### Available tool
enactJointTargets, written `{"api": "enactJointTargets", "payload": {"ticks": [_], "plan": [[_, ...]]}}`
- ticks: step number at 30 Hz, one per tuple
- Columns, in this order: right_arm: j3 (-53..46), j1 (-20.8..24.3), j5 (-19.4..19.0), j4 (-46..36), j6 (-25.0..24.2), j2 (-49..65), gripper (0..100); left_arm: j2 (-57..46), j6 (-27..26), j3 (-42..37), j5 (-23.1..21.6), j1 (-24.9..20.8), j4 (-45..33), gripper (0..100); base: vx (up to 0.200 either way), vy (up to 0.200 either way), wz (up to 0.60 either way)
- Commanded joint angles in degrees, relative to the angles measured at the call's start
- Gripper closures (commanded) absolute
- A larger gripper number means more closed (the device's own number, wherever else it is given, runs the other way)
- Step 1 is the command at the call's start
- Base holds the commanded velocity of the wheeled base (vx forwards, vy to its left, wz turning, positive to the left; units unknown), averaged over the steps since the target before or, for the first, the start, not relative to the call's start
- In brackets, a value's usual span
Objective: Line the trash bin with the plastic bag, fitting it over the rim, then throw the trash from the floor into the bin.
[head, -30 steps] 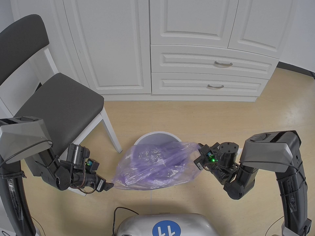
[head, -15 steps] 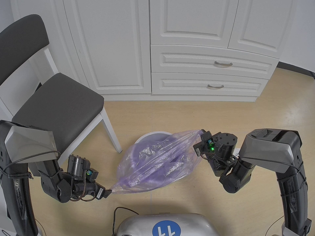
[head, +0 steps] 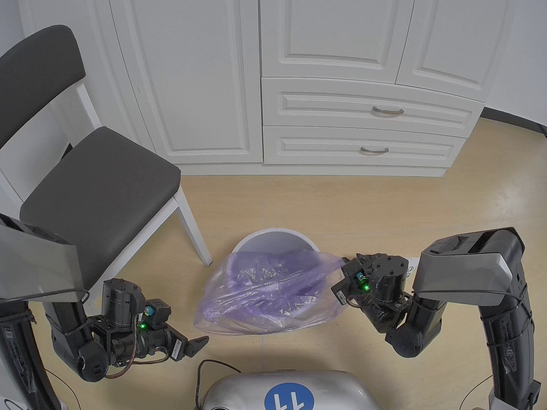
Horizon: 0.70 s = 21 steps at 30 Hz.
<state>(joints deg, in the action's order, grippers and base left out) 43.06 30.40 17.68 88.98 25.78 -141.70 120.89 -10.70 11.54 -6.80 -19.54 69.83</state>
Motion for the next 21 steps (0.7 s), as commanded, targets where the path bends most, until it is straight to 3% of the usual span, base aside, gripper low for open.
{"api": "enactJointTargets", "payload": {"ticks": [1, 6, 8, 11, 16, 21], "plan": [[1.6, 0.5, 0.2, 1.0, -0.3, 0.9, 100, -7.4, 0.4, 0.6, -0.2, -3.1, 0.3, 0, 0.0, 0.0, 0.0], [4.9, 0.9, 0.6, 1.0, -1.3, 0.4, 100, -3.3, 0.2, 7.7, 0.5, -6.8, -1.5, 0, 0.0, 0.0, 0.0], [6.3, 1.1, 3.2, 1.0, -2.3, 0.5, 100, -0.2, -0.5, 11.1, 1.3, -7.0, -2.5, 0, 0.0, 0.0, 0.0], [7.0, 1.1, 4.4, 1.0, -2.8, 0.7, 100, 3.6, -1.9, 13.9, 3.6, -7.8, -2.9, 0, 0.0, 0.0, 0.0], [7.0, 1.1, 4.5, 1.0, -2.8, 0.7, 100, 11.4, -9.7, 17.5, 8.1, -8.1, -2.6, 0, 0.0, 0.0, 0.0], [7.0, 1.1, 4.5, 1.0, -2.8, 0.5, 100, 15.6, -11.8, 22.7, 14.1, -7.6, -2.9, 0, 0.0, 0.0, 0.0]]}}
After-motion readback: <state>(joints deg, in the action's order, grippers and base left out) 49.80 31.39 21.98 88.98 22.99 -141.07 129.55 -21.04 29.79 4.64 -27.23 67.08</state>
